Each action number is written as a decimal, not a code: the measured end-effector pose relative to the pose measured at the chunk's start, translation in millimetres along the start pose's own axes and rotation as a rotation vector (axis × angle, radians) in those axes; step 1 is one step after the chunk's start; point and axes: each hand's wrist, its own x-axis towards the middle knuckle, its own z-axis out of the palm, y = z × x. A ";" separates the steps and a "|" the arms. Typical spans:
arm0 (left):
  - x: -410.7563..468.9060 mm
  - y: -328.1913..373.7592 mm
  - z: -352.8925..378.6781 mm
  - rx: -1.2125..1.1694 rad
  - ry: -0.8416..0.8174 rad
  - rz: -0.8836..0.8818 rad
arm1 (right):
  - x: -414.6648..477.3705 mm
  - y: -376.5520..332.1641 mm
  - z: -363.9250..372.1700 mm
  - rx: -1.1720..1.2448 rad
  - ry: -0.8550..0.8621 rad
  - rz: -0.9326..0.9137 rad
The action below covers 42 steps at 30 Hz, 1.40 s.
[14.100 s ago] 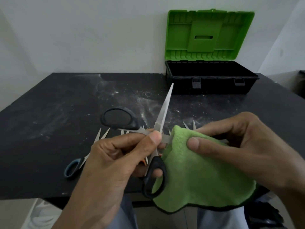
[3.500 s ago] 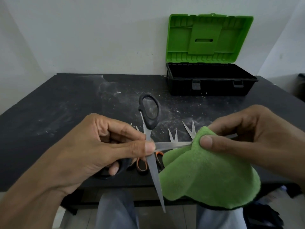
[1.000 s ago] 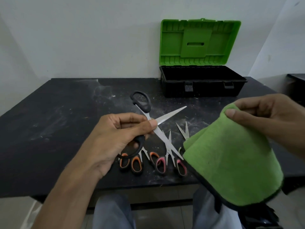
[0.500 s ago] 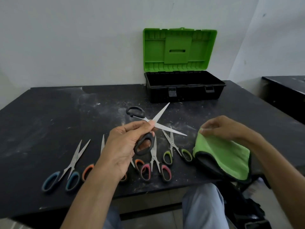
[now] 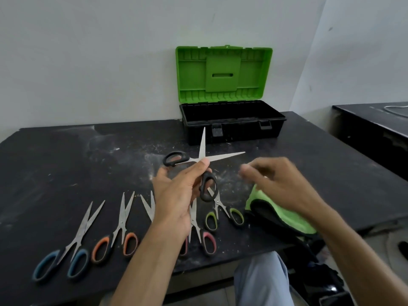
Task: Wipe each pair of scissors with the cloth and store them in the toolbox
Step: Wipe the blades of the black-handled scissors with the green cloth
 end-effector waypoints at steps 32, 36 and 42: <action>46.7 -14.0 53.4 0.916 -0.271 0.560 | 47.5 -35.4 -15.9 0.081 0.334 0.000; 57.1 -19.2 77.6 1.012 -0.365 0.645 | 66.5 -36.5 -28.4 0.061 0.211 0.036; 102.9 -29.9 103.9 0.982 -0.487 0.580 | 105.8 -12.3 -55.4 0.172 0.153 0.247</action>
